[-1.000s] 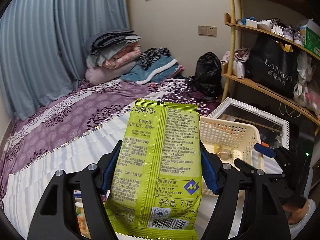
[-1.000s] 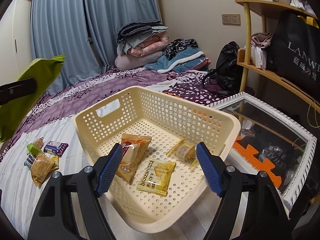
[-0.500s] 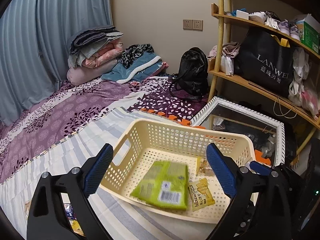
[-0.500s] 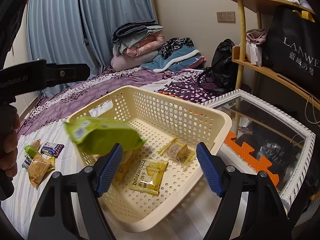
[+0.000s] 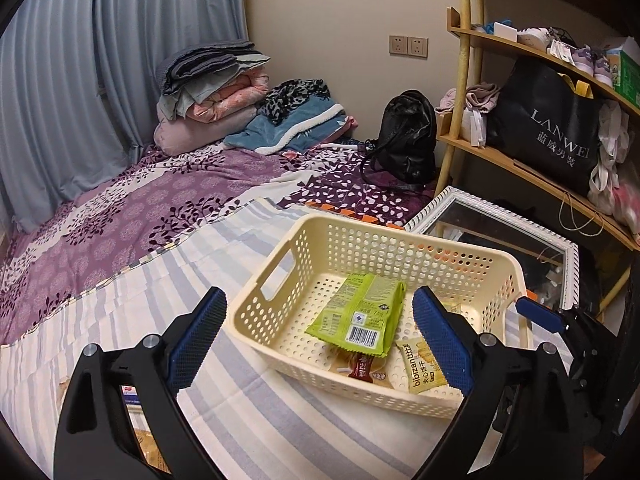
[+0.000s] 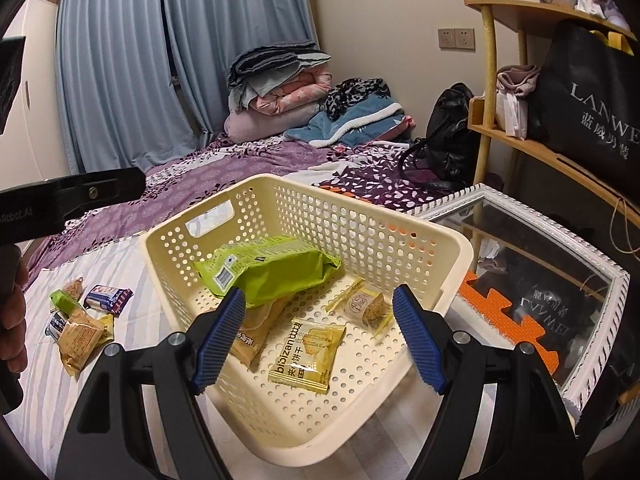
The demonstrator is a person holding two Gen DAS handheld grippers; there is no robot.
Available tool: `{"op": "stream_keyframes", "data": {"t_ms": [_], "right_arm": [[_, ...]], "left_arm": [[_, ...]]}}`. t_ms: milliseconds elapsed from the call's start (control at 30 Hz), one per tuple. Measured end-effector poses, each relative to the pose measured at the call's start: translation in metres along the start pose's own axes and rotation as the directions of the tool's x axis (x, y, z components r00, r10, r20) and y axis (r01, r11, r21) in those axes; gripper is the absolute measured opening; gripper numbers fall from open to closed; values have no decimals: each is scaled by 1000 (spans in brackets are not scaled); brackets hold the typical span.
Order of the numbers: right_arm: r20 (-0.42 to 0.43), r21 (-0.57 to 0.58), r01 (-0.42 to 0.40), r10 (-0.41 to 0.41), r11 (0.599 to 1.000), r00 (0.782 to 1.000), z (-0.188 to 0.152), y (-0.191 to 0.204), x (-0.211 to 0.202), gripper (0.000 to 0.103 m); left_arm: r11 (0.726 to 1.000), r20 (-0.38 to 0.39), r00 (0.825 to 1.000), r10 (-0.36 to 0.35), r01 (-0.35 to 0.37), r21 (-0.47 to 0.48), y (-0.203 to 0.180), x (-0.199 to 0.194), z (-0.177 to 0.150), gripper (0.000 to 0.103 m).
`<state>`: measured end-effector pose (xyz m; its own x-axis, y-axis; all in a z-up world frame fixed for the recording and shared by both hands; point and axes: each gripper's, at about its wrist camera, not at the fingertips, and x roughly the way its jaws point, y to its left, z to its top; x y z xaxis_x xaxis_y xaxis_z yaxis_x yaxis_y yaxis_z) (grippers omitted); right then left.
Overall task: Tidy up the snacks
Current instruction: 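Lower the green biscuit pack into the basket and open the left tool, then move both tools back over the snack pile on the bed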
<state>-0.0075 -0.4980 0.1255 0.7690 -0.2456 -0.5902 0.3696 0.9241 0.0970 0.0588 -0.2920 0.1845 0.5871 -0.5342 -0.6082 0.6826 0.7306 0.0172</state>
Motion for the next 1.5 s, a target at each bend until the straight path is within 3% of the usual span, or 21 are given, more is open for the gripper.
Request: {"op": "stream_keyframes", "data": {"t_ms": [67, 400, 633, 1167, 1500], "right_arm": [[10, -4, -3, 3, 1000, 1000, 1, 4, -3, 87], [9, -60, -24, 25, 998, 1000, 3, 33, -10, 90], [-1, -94, -34, 34, 995, 999, 4, 56, -14, 98], [-24, -195, -78, 75, 978, 997, 3, 113, -17, 98], [-93, -197, -170, 155, 965, 984, -8, 144, -6, 98]], "left_arm": [[1000, -1, 1000, 10, -10, -5, 4, -5, -4, 96], [996, -19, 998, 54, -55, -63, 34, -27, -28, 97], [988, -45, 995, 91, -95, -118, 63, -37, -48, 99], [945, -74, 985, 159, -173, -278, 135, -68, -87, 100], [903, -123, 965, 230, -258, -343, 187, -89, -127, 100]]}}
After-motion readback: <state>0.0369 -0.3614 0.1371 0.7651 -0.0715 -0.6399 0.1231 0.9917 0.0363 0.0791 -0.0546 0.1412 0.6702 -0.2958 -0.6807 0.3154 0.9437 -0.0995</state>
